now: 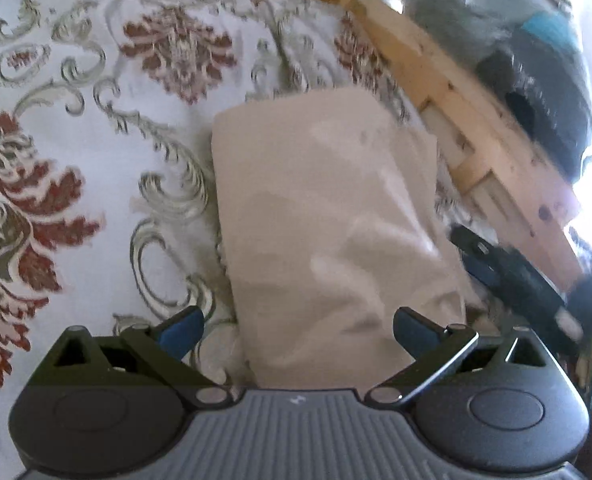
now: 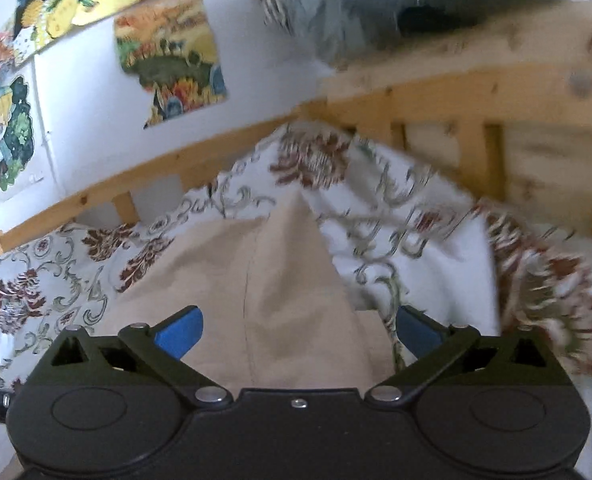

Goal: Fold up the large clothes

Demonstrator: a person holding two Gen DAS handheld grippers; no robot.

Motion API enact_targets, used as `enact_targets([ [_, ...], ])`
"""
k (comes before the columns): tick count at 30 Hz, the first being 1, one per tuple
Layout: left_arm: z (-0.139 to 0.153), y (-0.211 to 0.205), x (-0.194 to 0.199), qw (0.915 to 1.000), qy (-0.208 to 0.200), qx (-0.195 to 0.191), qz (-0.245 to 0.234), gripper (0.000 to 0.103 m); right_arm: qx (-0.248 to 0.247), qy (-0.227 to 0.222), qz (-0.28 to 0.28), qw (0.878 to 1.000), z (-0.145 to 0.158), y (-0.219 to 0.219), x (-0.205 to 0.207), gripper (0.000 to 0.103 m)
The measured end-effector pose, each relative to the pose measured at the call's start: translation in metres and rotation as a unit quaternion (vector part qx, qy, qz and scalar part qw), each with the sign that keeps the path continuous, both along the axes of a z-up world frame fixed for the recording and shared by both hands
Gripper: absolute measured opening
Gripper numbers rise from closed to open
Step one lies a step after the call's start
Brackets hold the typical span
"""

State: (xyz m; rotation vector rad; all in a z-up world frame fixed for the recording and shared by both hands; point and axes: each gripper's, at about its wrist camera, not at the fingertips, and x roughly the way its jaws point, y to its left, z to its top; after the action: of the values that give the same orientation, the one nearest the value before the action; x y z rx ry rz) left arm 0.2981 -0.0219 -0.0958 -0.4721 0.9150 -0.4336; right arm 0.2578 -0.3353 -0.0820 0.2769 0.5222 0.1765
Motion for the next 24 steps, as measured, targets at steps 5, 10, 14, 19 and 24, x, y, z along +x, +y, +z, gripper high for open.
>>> enact_targets([
  [5, -0.008, 0.009, -0.007, 0.9996, 0.016, -0.023, 0.009, 0.102, 0.013, 0.036, 0.010, 0.999, -0.015, 0.006, 0.009, 0.100],
  [10, -0.006, 0.021, -0.007, 0.9994, 0.028, -0.016, 0.016, 0.102, -0.033, 0.002, 0.006, 0.999, -0.017, 0.025, -0.003, 0.086],
  [14, 0.002, 0.017, -0.005, 0.9998, 0.017, 0.010, 0.010, 0.102, -0.013, 0.005, 0.007, 1.000, -0.021, 0.018, -0.002, 0.086],
  [19, 0.002, -0.004, 0.001, 0.9997, 0.011, 0.020, 0.005, 0.102, 0.038, 0.021, -0.012, 0.999, -0.026, 0.000, 0.005, 0.085],
  [24, 0.004, -0.019, 0.002, 0.9984, -0.009, 0.056, 0.007, 0.103, -0.003, 0.022, 0.015, 1.000, -0.032, 0.013, 0.006, 0.096],
])
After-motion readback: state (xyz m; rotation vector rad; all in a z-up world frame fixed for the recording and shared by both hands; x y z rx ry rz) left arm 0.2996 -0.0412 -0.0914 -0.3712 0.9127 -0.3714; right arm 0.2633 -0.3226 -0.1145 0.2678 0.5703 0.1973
